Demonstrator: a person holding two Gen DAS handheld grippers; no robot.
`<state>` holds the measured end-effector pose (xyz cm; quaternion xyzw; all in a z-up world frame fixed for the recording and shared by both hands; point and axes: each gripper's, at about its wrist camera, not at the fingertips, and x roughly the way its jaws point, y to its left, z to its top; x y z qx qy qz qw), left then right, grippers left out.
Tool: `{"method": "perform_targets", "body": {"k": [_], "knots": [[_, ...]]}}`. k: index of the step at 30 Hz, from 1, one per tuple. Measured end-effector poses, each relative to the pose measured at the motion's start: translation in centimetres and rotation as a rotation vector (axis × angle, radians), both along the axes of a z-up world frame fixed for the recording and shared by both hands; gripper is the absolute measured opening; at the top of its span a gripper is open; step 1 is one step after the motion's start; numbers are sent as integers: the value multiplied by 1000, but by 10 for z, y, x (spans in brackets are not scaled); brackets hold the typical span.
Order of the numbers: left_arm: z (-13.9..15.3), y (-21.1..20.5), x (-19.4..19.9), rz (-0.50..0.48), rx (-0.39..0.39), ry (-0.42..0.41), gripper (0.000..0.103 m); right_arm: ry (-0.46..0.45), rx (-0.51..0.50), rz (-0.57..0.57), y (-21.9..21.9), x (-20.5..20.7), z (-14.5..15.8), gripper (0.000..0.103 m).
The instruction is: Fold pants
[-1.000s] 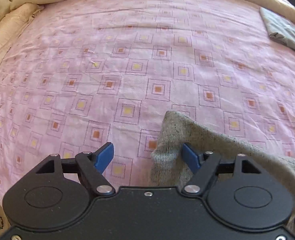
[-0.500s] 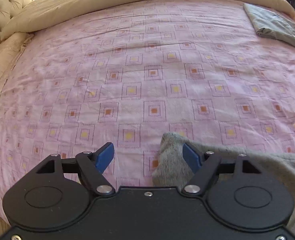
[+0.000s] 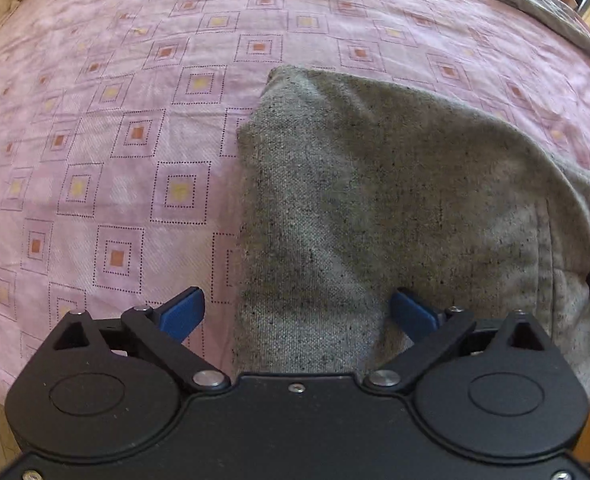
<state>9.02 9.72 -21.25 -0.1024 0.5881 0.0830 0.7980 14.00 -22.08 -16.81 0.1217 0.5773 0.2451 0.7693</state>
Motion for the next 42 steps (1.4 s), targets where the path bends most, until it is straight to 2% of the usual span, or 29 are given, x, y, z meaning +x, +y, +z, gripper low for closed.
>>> {"method": "perform_targets", "body": {"k": [3, 7, 10, 12, 13, 14, 15, 17, 18, 21, 25, 28, 33, 37, 42], "knots": [[4, 7, 5, 57, -12, -23, 101, 21, 28, -9, -4, 0, 3, 56], [-6, 5, 11, 40, -44, 7, 103, 41, 35, -9, -2, 0, -5, 58], [-12, 12, 12, 103, -109, 11, 103, 50, 82, -25, -4, 2, -11, 64], [-10, 14, 13, 141, -139, 31, 99, 85, 96, -43, -7, 4, -10, 61], [-7, 14, 12, 151, -149, 26, 85, 115, 109, -41, -7, 5, -9, 40], [-1, 12, 9, 147, -171, 1, 60, 122, 123, -35, -7, 4, -6, 32], [5, 10, 7, 154, -182, -3, 54, 101, 108, -17, -3, 3, 0, 28], [19, 5, 1, 164, -144, -14, 24, 56, 42, 31, 9, -2, 15, 26], [27, 4, -3, 165, -136, -26, 22, 48, 29, 30, 14, -2, 21, 25], [51, 8, -14, 164, -154, -73, 20, -21, 15, 40, 27, -8, 51, 23], [91, 21, -15, 116, -74, -144, 19, -98, 18, 72, 58, -9, 87, 23], [117, 51, -7, 110, -39, -183, 20, -135, 62, 96, 91, 2, 108, 23], [146, 128, 22, 117, 25, -229, 20, -105, 135, 95, 167, 46, 115, 23], [146, 185, 52, 154, 30, -228, 20, -99, 154, 96, 231, 76, 110, 23], [113, 242, 86, 192, 21, -163, 22, -109, 99, 107, 298, 98, 87, 23]]}}
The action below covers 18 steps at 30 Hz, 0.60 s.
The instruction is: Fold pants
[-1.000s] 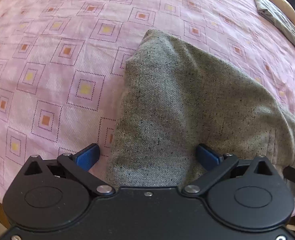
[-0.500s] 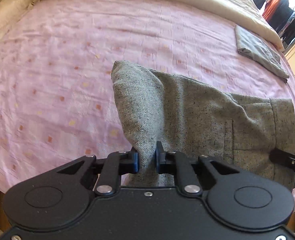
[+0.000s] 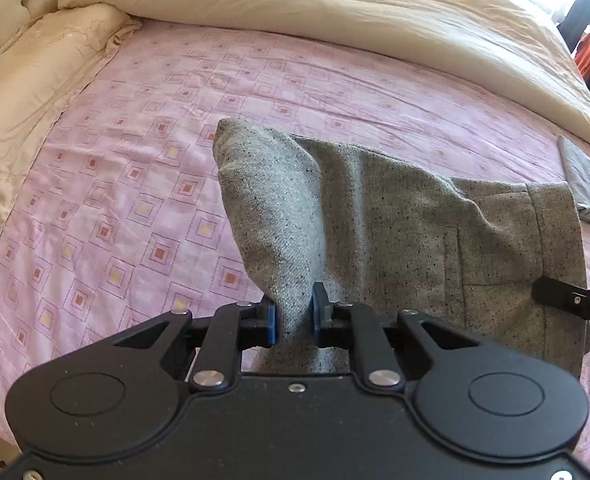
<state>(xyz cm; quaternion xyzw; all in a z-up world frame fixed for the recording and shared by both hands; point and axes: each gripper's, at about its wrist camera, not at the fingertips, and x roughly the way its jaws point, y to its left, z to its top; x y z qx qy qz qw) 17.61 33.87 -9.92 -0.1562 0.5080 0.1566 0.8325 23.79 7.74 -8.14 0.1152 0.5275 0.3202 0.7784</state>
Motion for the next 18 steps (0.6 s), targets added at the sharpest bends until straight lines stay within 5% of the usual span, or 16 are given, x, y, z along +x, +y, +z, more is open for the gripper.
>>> {"method": "perform_targets", "body": {"k": [2, 6, 18], "knots": [[-18, 18, 5, 24, 12, 59, 32, 9, -53, -10, 20, 6, -17, 26], [-37, 43, 6, 46, 38, 117, 31, -111, -366, -121, 46, 1, -35, 31], [-1, 33, -20, 53, 48, 76, 43, -283, -265, -9, 77, -58, 33, 30]]}}
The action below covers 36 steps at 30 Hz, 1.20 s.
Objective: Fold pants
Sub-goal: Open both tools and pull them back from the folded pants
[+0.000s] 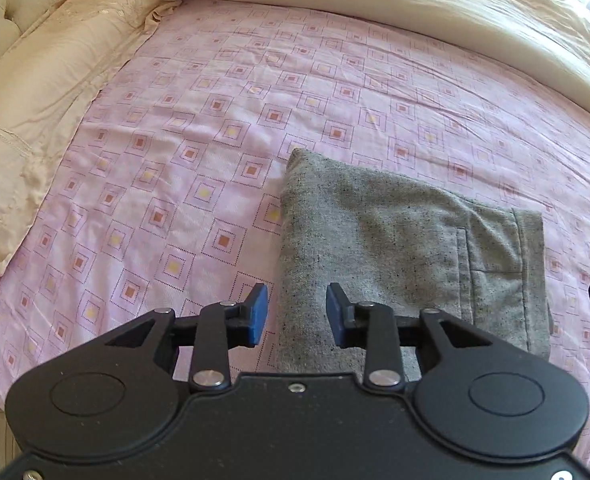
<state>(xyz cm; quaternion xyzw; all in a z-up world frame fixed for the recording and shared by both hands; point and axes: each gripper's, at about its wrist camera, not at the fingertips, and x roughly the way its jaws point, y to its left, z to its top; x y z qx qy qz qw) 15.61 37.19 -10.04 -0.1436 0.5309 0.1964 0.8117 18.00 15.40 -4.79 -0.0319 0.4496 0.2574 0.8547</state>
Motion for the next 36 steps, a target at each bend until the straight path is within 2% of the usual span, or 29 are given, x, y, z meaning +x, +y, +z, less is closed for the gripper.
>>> {"method": "perform_targets", "body": {"k": [2, 5, 16, 25, 36], "knots": [[9, -13, -10, -7, 29, -14, 49, -23, -5, 24, -1, -11, 11, 30], [22, -32, -26, -7, 57, -29, 50, -40, -9, 42, -6, -26, 24, 30], [48, -89, -69, 30, 10, -15, 56, 0, -13, 18, -43, -57, 46, 30], [64, -117, -75, 28, 53, -32, 59, -25, -14, 48, -60, -67, 55, 30], [72, -129, -75, 32, 77, -42, 59, -46, 1, 81, -65, -70, 61, 30]]}}
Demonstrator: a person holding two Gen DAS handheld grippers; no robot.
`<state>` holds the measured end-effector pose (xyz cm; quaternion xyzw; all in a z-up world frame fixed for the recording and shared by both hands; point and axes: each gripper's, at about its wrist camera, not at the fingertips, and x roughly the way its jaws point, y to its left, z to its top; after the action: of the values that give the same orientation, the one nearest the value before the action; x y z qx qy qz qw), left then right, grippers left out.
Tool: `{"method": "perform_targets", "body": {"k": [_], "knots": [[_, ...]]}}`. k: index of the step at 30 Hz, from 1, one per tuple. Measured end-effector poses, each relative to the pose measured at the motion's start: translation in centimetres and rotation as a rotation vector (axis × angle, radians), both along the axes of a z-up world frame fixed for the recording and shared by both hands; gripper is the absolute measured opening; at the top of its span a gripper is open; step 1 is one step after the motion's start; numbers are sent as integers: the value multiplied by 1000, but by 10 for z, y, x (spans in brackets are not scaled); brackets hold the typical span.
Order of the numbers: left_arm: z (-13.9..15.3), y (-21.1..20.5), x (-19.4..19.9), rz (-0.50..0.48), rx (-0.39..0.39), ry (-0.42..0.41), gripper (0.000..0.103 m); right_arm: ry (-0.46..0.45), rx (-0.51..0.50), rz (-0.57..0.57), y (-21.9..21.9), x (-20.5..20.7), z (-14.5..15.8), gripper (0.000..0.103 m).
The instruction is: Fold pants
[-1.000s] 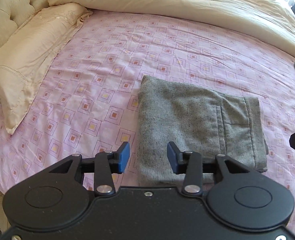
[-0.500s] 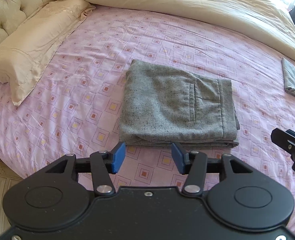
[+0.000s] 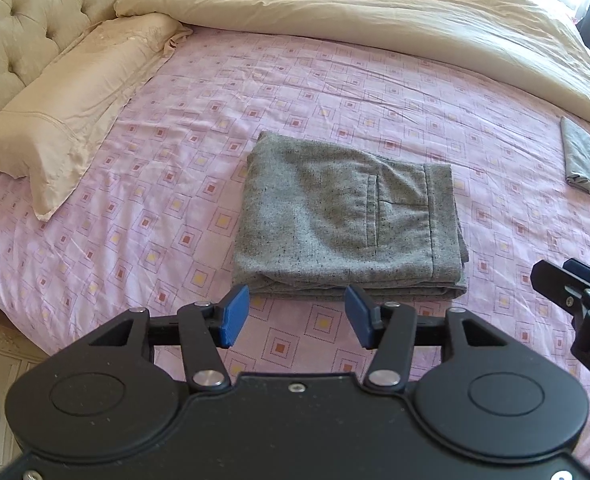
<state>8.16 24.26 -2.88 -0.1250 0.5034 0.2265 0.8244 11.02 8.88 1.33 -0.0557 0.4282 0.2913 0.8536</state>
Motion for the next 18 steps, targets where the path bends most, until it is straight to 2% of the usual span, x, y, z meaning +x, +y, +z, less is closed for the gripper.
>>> {"method": "perform_targets", "body": {"k": [18], "knots": [[-2, -4, 1, 1, -8, 20, 60, 9, 8, 12, 0, 0, 0, 30]]}}
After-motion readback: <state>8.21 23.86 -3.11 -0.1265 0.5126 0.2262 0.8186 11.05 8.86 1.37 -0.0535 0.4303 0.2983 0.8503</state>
